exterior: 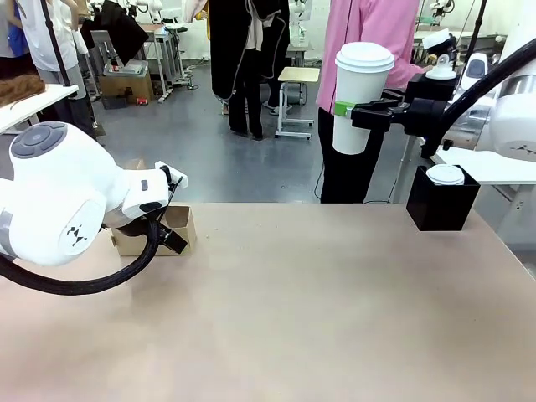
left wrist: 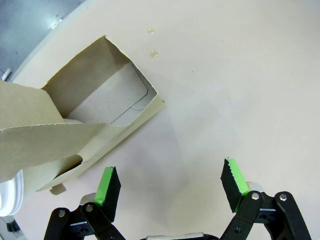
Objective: Pour a drink into a cup and package it in a carrier.
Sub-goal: Position the Cup Carrier in the center of the table.
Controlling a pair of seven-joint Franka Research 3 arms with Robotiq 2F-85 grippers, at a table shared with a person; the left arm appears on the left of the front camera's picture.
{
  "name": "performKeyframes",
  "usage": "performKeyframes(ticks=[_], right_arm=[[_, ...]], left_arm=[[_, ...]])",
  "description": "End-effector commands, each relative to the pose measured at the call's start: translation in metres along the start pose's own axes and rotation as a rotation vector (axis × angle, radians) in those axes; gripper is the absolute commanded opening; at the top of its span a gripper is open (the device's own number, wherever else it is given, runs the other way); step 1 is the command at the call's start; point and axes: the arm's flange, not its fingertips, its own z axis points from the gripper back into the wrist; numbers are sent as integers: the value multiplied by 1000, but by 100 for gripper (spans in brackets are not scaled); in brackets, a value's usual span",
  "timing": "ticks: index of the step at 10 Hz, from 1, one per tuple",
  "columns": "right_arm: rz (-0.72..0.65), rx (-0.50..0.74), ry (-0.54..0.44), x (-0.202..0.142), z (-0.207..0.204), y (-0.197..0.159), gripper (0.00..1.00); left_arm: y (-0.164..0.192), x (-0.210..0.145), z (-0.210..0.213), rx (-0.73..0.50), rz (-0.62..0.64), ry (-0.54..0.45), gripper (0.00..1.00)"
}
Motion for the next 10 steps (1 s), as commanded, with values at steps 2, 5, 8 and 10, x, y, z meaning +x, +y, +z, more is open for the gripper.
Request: performKeyframes(ticks=[2,5,8,10], right_arm=[[-5,-16,-5,4,-2,2,80],[-5,-16,-5,4,-2,2,80],[-5,-16,-5,4,-2,2,80],[-5,-16,-5,4,-2,2,80]], left_arm=[[0,0,0,0,0,0,100],[2,37,73,-47,98,30,100],[27,83,129,-21,246,102,100],[63,104,130,-10,354,154,100]])
